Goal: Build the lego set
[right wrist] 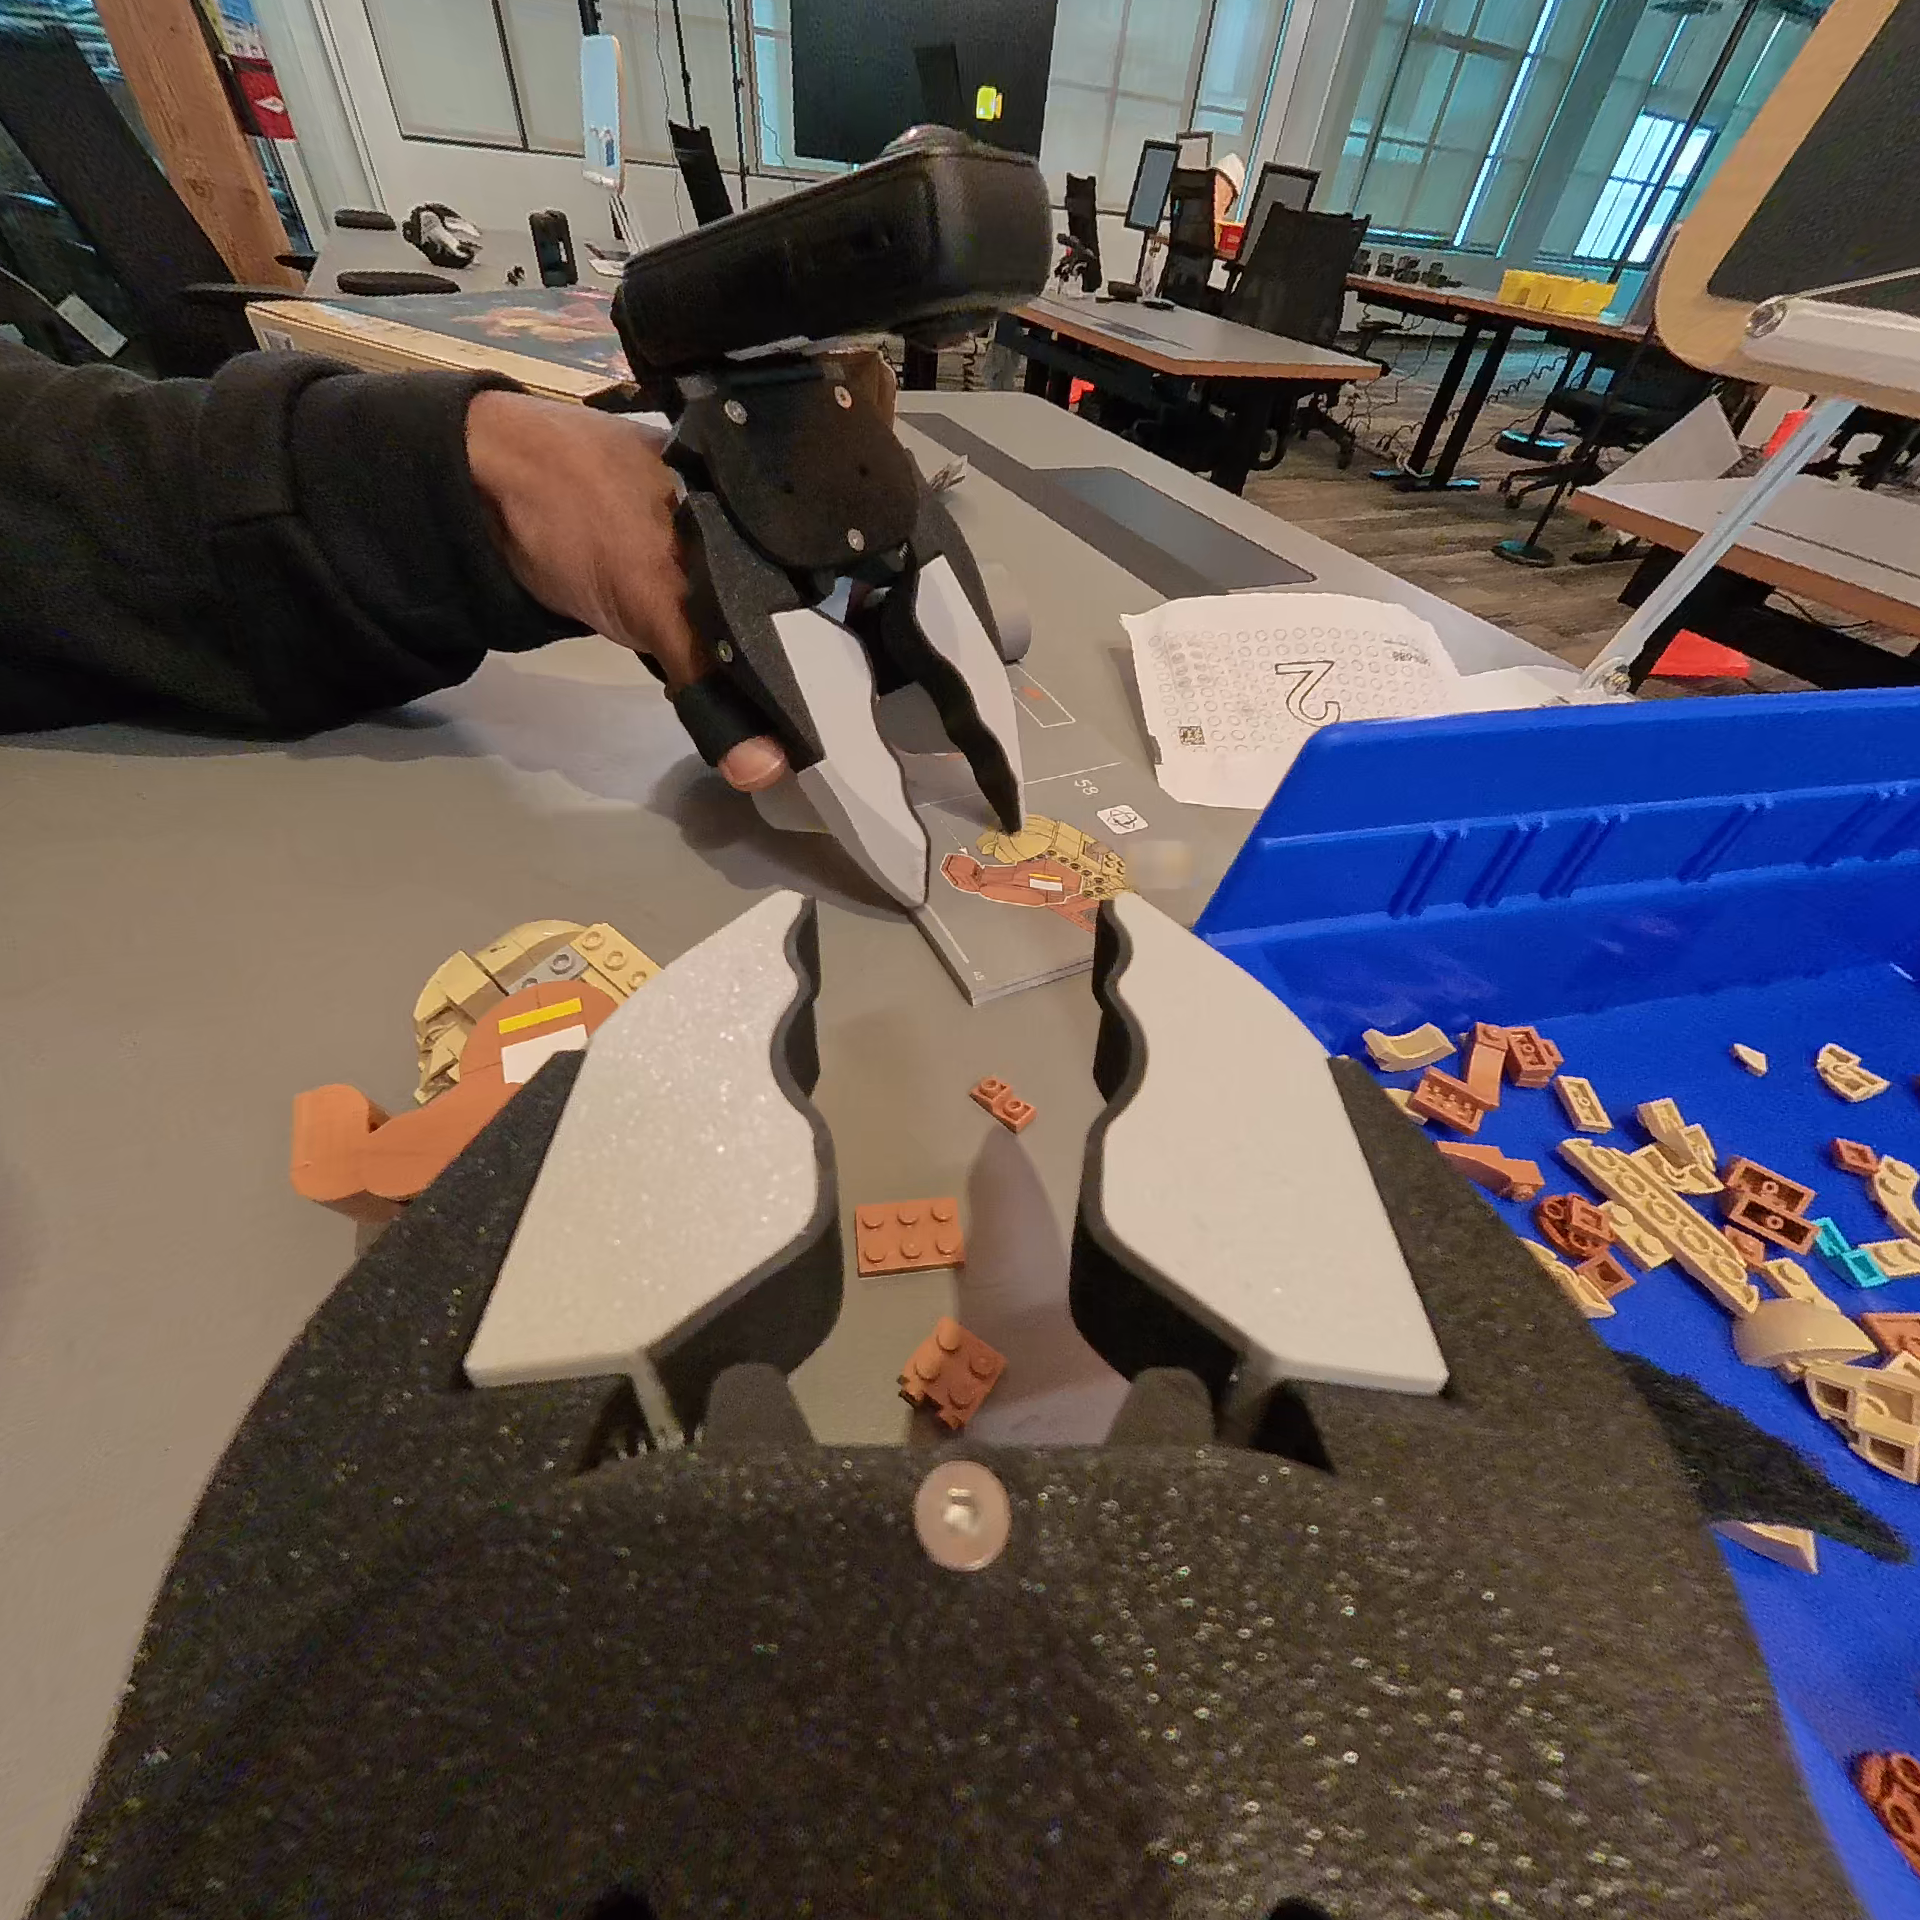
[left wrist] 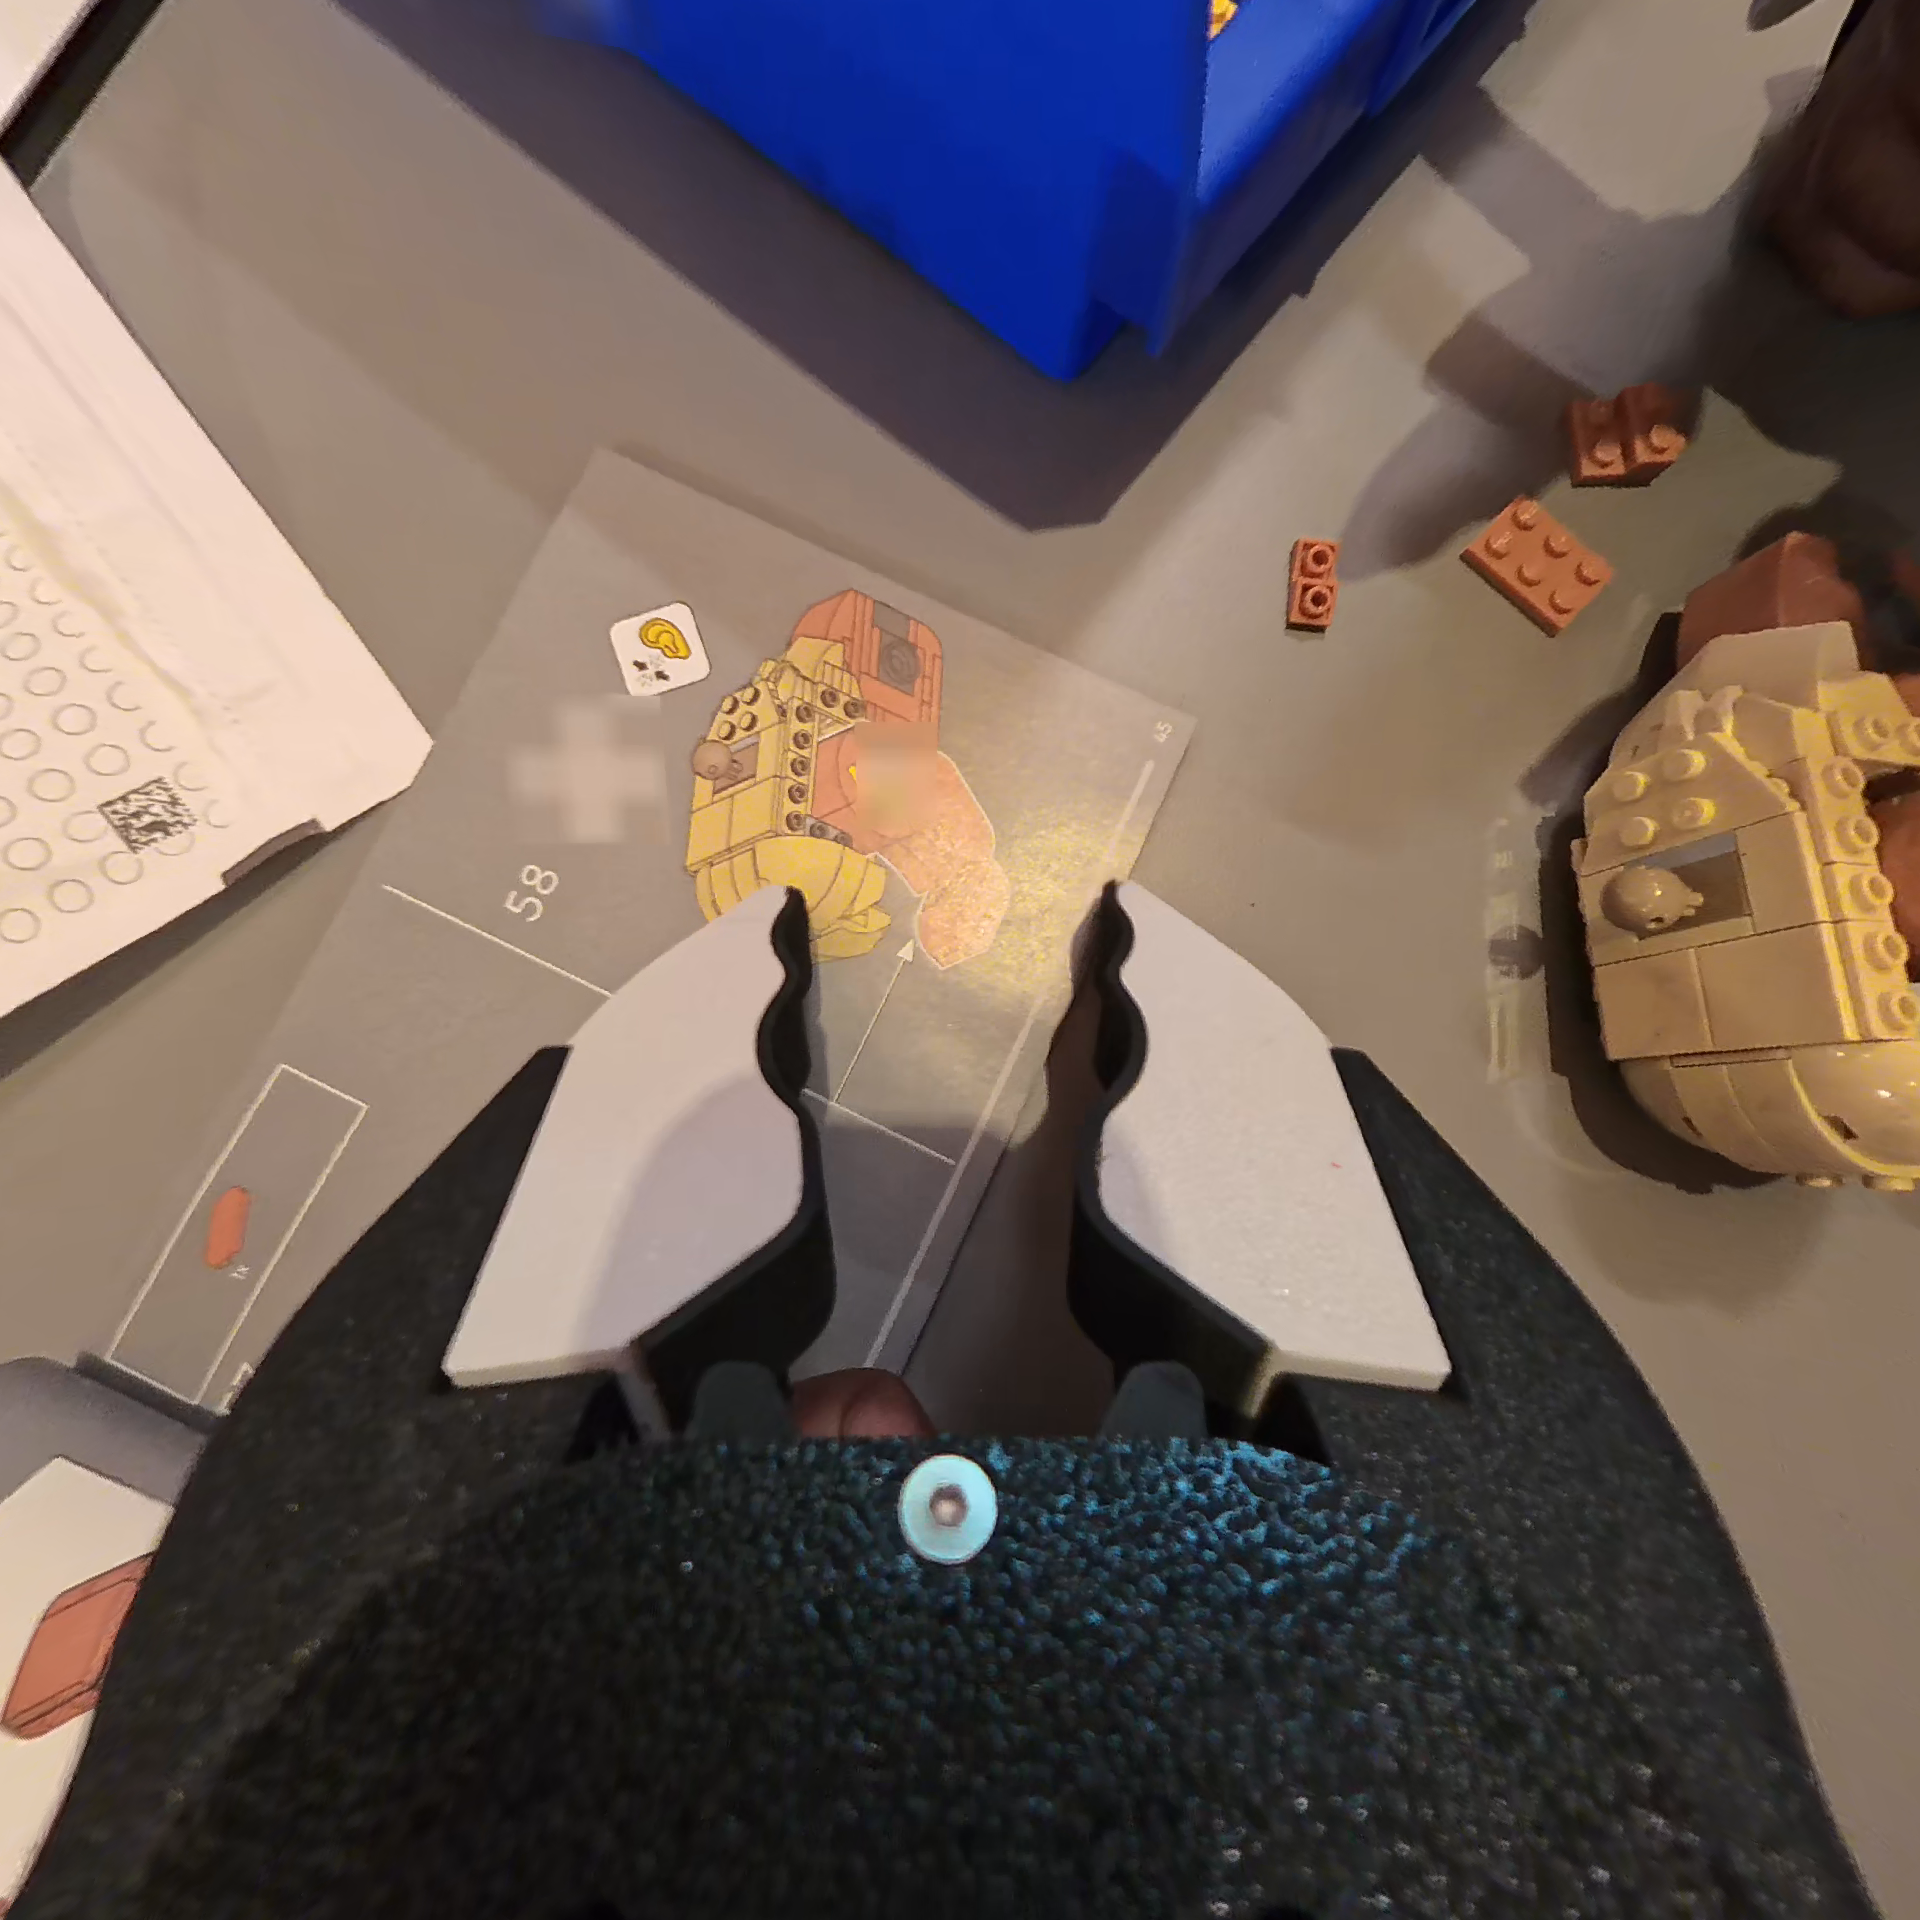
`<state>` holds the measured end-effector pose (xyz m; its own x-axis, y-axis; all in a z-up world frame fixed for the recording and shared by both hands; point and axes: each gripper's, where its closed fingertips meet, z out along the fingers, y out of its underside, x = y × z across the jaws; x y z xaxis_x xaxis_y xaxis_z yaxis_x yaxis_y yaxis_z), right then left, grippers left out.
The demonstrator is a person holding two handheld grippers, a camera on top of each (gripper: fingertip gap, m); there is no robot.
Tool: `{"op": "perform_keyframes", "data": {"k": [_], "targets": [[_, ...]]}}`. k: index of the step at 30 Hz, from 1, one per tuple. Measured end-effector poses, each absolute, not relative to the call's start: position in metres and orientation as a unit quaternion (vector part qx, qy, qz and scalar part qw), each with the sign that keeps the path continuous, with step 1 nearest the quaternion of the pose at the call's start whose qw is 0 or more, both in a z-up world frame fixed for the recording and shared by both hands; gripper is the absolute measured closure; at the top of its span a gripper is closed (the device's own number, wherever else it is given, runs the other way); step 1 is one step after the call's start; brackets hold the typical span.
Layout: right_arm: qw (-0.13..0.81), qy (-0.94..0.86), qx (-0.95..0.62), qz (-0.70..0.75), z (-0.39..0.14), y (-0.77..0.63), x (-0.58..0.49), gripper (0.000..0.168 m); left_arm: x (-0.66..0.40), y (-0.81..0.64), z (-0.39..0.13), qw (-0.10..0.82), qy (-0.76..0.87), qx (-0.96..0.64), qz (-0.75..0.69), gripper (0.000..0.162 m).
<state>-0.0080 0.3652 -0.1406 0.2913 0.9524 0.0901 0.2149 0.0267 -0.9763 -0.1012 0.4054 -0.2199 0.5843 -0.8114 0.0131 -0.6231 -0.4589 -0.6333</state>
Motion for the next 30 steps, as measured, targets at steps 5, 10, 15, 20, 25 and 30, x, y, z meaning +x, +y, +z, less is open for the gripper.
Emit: {"op": "perform_keyframes", "data": {"k": [5, 10, 15, 20, 25, 30], "targets": [[0.531, -0.492, -0.602, 0.336, -0.1418, 0.364, -0.0105, 0.117, -0.1016, 0.4052, -0.2175, 0.3, 0.427, -0.837, -0.164, 0.109], [0.53, -0.495, -0.603, 0.332, -0.1427, 0.3643, -0.0119, 0.117, -0.0976, 0.4023, -0.2218, 0.297, 0.446, -0.831, -0.149, 0.108], [0.528, -0.49, -0.606, 0.337, -0.1425, 0.3654, -0.0114, 0.117, -0.098, 0.404, -0.2222, 0.3, 0.443, -0.832, -0.149, 0.109], [0.525, -0.489, -0.607, 0.341, -0.1426, 0.3656, -0.0115, 0.118, -0.0988, 0.4046, -0.2213, 0.301, 0.439, -0.832, -0.154, 0.108], [0.522, -0.49, -0.609, 0.341, -0.1435, 0.3656, -0.0125, 0.118, -0.1, 0.4054, -0.2186, 0.304, 0.432, -0.833, -0.165, 0.108], [0.528, -0.505, -0.605, 0.315, -0.1458, 0.3671, -0.017, 0.117, -0.1005, 0.4061, -0.2155, 0.307, 0.422, -0.835, -0.176, 0.108]]}}
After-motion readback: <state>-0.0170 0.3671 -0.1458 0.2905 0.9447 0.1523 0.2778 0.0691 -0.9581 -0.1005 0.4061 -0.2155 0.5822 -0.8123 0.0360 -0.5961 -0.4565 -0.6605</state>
